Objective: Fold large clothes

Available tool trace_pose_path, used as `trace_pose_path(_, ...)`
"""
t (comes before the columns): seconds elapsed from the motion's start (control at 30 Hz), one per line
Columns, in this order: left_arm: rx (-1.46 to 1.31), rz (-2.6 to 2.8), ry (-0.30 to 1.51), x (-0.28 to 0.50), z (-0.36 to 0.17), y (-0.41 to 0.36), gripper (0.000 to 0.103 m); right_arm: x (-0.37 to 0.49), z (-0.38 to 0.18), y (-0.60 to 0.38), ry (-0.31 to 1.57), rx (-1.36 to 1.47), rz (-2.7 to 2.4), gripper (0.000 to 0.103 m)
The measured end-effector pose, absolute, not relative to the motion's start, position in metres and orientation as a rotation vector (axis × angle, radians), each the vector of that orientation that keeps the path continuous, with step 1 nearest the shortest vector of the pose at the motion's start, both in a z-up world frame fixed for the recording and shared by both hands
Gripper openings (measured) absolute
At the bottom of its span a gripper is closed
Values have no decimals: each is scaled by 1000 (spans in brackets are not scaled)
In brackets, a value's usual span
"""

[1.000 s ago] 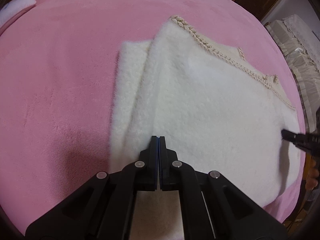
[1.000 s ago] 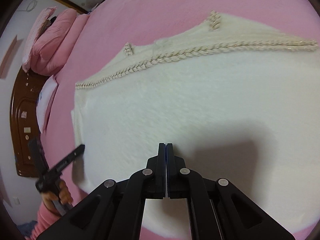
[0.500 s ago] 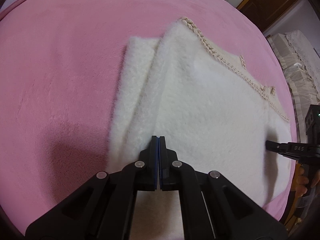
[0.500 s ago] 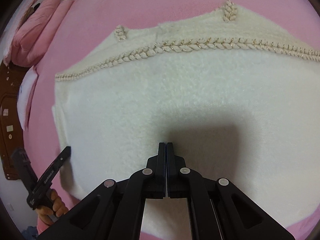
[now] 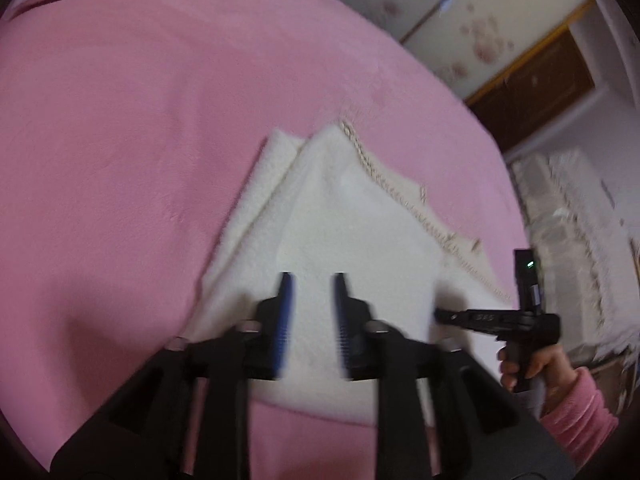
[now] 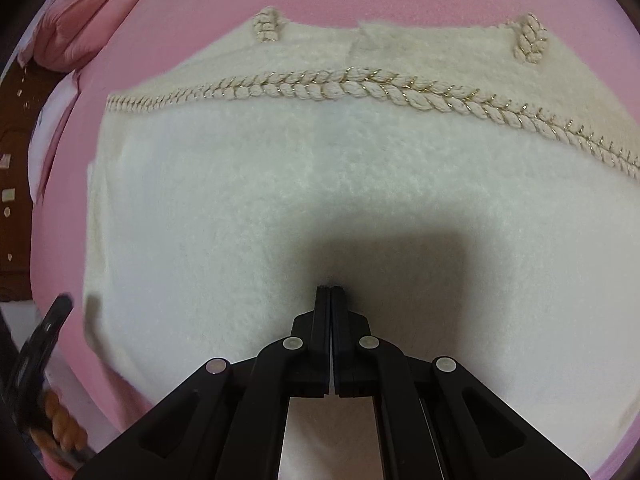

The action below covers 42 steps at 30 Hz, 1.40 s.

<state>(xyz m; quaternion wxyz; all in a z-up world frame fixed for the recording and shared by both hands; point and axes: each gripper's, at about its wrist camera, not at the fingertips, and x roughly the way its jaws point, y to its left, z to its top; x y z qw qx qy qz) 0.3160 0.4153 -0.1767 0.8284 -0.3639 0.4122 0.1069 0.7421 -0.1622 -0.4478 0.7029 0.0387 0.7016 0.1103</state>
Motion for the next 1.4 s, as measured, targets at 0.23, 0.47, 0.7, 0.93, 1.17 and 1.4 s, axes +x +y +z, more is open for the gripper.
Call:
trace_pose_path(0.23, -1054, 369, 916, 264, -211, 417, 63, 744, -448, -174, 1564, 145, 289, 0)
trace_pose_path(0.47, -1155, 394, 925, 277, -260, 412, 64, 735, -445, -171, 1529, 103, 280, 0)
trace_pose_path(0.7, -1070, 575, 965, 320, -273, 399, 64, 725, -444, -154, 1471, 5, 241, 0)
trace_pose_path(0.93, -911, 696, 882, 322, -244, 366, 18, 715, -441, -144, 1427, -38, 202, 0)
trace_pose_path(1.17, -622, 696, 766, 333, -170, 317, 14, 700, -441, -127, 1394, -58, 190, 0)
trace_pose_path(1.4, -296, 454, 612, 344, -71, 205, 13, 685, -435, -141, 1355, 66, 225, 0)
